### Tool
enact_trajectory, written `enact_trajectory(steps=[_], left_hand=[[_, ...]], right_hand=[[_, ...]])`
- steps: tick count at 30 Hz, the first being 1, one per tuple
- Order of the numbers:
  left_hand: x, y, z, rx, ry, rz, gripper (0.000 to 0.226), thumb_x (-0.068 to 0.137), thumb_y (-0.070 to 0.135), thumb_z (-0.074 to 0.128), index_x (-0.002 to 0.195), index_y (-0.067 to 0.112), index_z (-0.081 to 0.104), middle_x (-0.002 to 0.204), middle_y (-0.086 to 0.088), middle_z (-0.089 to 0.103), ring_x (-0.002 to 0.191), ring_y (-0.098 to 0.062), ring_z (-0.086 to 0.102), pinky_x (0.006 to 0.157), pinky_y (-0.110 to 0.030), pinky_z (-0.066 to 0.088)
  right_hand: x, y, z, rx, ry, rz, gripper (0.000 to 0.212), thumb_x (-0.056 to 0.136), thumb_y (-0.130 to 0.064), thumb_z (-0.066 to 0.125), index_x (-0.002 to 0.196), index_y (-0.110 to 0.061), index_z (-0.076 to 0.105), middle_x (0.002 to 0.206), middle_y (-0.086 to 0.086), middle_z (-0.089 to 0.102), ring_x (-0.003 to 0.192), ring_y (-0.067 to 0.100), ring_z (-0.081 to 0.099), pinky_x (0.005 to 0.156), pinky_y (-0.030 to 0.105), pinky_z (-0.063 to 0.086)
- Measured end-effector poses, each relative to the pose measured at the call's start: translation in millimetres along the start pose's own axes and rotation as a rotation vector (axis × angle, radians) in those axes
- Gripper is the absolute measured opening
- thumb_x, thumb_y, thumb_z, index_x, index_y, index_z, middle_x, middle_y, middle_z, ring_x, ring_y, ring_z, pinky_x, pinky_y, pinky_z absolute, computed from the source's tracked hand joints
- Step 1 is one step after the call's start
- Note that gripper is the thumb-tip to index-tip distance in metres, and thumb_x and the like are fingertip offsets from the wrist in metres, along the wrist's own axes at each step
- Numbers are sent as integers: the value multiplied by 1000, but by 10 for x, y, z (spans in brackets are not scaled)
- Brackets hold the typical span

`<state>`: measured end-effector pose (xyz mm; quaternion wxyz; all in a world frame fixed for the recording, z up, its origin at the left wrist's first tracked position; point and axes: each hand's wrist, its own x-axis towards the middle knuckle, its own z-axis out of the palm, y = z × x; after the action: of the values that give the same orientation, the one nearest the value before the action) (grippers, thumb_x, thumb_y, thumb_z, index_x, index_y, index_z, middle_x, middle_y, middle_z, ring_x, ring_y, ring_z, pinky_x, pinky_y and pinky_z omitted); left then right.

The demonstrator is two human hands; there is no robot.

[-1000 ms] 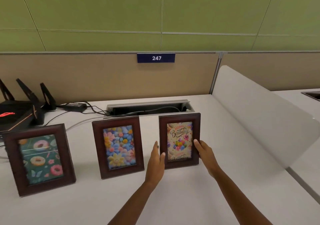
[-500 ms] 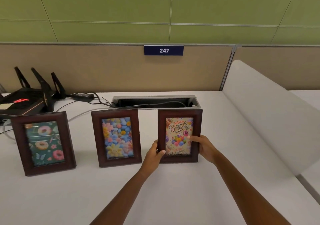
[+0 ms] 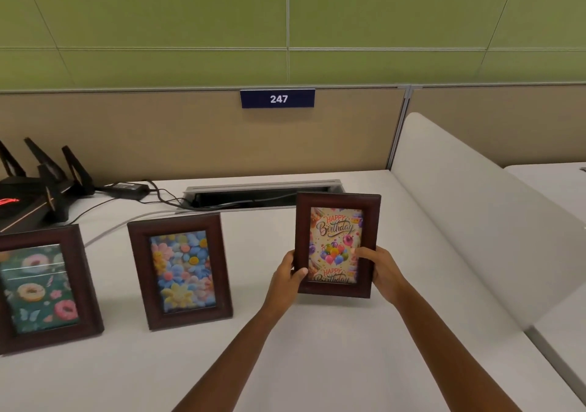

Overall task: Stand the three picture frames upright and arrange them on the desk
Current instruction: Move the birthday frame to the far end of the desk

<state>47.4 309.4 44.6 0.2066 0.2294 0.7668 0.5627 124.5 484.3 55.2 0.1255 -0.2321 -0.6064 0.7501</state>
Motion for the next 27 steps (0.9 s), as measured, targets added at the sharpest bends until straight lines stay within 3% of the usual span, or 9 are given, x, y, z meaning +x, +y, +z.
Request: enact_trajectory(steps=[9, 18, 27], left_hand=[[606, 391, 578, -5, -32, 10, 34, 96, 9, 38, 130, 4, 40, 132, -15, 51, 120, -27, 51, 100, -41, 47], [1232, 529, 997, -32, -27, -39, 32, 96, 4, 39, 127, 0, 44, 132, -16, 53, 120, -30, 52, 99, -41, 47], [1604, 542, 1217, -27, -18, -52, 33, 95, 4, 41, 127, 0, 45, 131, -16, 54, 120, -30, 52, 100, -42, 46]], right_hand=[[308, -217, -654, 111, 162, -29, 21, 85, -5, 50, 89, -23, 61, 89, 0, 71, 80, 20, 69, 66, 34, 55], [812, -454, -1106, 47, 186, -25, 21, 86, -7, 51, 87, -25, 60, 87, -2, 70, 75, 17, 69, 59, 28, 55], [1178, -492, -1361, 48, 217, 3, 21, 84, -4, 51, 86, -22, 60, 88, 1, 68, 80, 19, 66, 64, 31, 55]])
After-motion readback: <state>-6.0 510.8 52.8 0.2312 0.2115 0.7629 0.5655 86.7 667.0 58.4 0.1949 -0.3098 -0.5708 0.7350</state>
